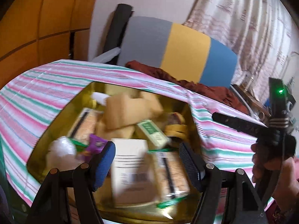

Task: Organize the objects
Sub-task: 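Grasp the purple packet with the right gripper and lift it, then grasp the pink hair roller with the left gripper while the right holds the purple packet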

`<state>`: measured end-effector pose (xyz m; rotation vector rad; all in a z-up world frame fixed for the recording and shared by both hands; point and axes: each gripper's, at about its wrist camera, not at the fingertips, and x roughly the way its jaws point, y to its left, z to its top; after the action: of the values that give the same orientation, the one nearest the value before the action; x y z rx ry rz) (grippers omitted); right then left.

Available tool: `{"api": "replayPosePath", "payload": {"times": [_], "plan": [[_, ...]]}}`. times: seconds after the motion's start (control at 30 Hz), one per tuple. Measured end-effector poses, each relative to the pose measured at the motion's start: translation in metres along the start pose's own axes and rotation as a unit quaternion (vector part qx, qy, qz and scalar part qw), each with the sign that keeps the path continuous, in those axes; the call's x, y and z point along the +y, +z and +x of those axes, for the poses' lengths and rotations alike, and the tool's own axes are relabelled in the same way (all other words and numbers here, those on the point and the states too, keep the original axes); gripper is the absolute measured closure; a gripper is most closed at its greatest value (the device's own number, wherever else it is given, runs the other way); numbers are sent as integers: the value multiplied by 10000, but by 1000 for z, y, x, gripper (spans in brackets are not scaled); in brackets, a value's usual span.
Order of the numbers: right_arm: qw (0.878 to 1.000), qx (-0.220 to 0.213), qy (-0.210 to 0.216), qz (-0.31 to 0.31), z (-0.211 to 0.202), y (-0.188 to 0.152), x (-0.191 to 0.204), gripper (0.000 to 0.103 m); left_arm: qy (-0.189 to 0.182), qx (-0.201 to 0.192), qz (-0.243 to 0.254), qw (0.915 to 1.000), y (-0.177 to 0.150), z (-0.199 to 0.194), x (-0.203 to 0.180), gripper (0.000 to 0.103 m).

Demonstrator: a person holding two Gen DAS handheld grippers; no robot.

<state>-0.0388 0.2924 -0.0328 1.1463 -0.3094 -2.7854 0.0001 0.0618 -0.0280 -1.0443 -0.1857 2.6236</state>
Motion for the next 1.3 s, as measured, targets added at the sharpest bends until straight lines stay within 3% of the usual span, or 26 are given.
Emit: {"api": "replayPosePath", "payload": {"times": [0.33, 0.53, 0.7, 0.83, 1.0, 1.17, 1.3], "plan": [[9951, 312, -706, 615, -16, -34, -101, 42, -627, 375, 717, 9947, -14, 9, -73, 31], [9877, 204, -1310, 832, -23, -40, -161, 42, -865, 536, 1051, 9892, -19, 17, -111, 31], [9789, -56, -1774, 1017, -28, -23, -217, 36, -980, 704, 1088, 9867, -14, 28, -131, 31], [9731, -75, -1923, 1270, -20, -7, -257, 34, -1049, 819, 1092, 9851, -5, 40, -149, 31], [9780, -6, -1748, 1134, 1, 6, -278, 34, -1055, 973, 1120, 9833, 2, 58, -168, 31], [9811, 110, -1619, 1051, 23, 4, -281, 48, -1047, 1166, 1060, 9819, 6, 76, -184, 31], [9827, -44, -1521, 1053, 21, 1, -282, 50, -959, 1244, 1027, 9822, 13, 94, -199, 31]]}}
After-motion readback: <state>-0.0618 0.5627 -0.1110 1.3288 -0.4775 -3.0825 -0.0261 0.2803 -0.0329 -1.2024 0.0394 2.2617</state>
